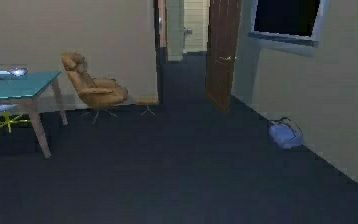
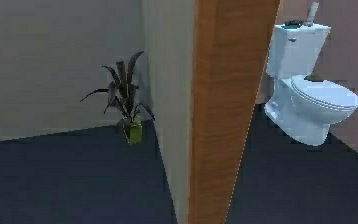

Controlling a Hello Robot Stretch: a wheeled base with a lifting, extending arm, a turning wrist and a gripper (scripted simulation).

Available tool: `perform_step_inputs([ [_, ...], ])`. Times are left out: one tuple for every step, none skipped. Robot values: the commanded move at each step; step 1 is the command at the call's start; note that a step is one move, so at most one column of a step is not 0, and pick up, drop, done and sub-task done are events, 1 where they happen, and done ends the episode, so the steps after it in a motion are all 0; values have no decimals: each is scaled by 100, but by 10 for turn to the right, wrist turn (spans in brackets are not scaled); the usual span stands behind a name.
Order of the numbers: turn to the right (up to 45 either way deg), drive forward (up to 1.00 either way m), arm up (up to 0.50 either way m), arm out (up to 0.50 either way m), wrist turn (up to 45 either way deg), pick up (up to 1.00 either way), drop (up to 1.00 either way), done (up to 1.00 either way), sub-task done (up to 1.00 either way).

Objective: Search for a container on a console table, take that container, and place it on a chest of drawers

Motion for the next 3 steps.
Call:
perform_step_inputs([
  [0,100,0,0,0,0,0,0,0],
  [30,0,0,0,0,0,0,0,0],
  [0,100,0,0,0,0,0,0,0],
])
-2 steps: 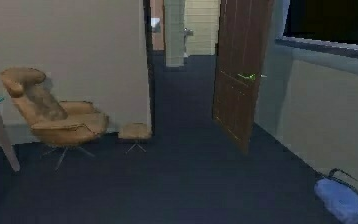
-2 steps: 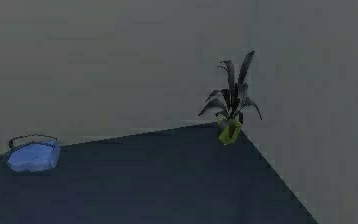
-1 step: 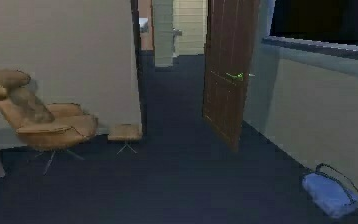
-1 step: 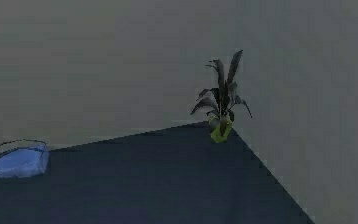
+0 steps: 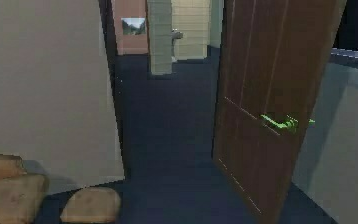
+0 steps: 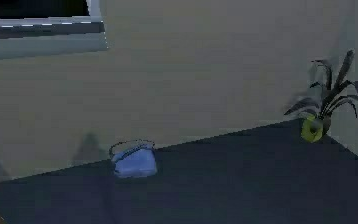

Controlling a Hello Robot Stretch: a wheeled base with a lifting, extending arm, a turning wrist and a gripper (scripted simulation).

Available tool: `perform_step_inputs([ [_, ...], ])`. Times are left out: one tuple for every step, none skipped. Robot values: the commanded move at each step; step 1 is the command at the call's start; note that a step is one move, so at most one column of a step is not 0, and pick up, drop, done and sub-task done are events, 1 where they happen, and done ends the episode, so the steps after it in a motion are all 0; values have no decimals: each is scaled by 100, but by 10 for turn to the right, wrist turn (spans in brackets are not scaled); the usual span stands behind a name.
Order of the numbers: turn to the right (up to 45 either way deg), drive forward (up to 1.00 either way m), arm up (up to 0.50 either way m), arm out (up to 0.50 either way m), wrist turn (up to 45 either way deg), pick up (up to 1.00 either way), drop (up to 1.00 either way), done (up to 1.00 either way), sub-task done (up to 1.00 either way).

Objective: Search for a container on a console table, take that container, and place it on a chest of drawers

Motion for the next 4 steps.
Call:
perform_step_inputs([
  [0,100,0,0,0,0,0,0,0],
  [0,95,0,0,0,0,0,0,0],
  [0,5,0,0,0,0,0,0,0],
  [-150,0,0,0,0,0,0,0,0],
])
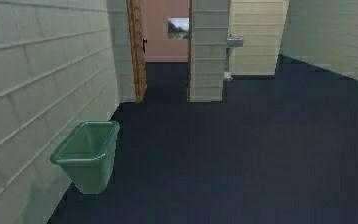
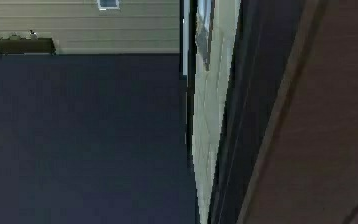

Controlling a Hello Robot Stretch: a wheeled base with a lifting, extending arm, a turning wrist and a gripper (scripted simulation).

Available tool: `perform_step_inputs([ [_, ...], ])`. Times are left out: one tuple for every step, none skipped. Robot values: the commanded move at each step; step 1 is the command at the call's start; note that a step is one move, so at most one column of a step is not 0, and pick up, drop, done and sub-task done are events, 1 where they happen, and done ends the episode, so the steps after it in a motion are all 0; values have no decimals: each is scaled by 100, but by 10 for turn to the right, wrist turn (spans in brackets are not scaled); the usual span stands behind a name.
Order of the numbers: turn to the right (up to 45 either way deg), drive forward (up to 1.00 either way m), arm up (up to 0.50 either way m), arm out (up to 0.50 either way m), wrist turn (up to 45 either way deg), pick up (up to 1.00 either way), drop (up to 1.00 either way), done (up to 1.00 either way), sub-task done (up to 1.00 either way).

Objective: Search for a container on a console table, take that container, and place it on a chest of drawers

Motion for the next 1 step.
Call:
perform_step_inputs([
  [0,35,0,0,0,0,0,0,0],
])
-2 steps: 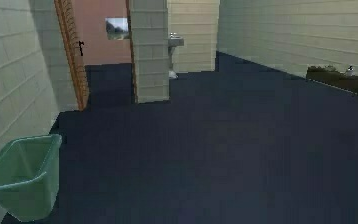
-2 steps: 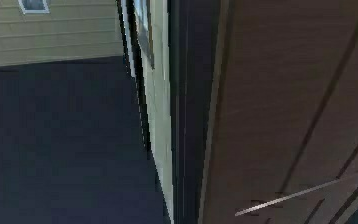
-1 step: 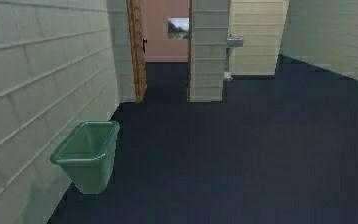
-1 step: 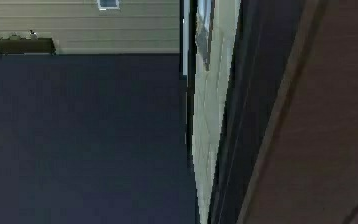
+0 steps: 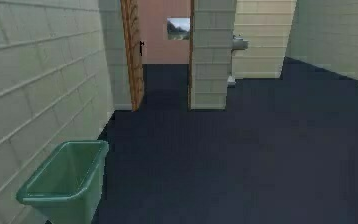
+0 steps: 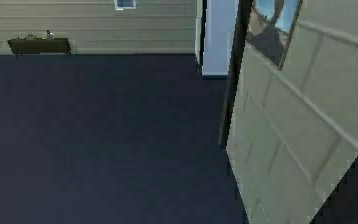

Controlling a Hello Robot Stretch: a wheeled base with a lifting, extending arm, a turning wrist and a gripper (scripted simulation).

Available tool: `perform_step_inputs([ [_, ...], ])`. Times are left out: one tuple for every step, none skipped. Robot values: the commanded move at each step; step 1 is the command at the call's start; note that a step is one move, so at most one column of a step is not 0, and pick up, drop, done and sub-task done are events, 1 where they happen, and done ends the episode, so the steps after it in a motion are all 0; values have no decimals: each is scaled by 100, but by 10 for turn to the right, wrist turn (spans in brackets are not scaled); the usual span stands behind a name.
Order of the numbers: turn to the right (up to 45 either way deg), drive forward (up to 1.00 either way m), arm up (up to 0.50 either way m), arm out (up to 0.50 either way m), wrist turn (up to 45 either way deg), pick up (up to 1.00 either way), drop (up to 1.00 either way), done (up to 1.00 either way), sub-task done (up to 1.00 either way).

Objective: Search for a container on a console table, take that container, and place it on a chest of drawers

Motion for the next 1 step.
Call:
perform_step_inputs([
  [450,0,0,0,0,0,0,0,0],
])
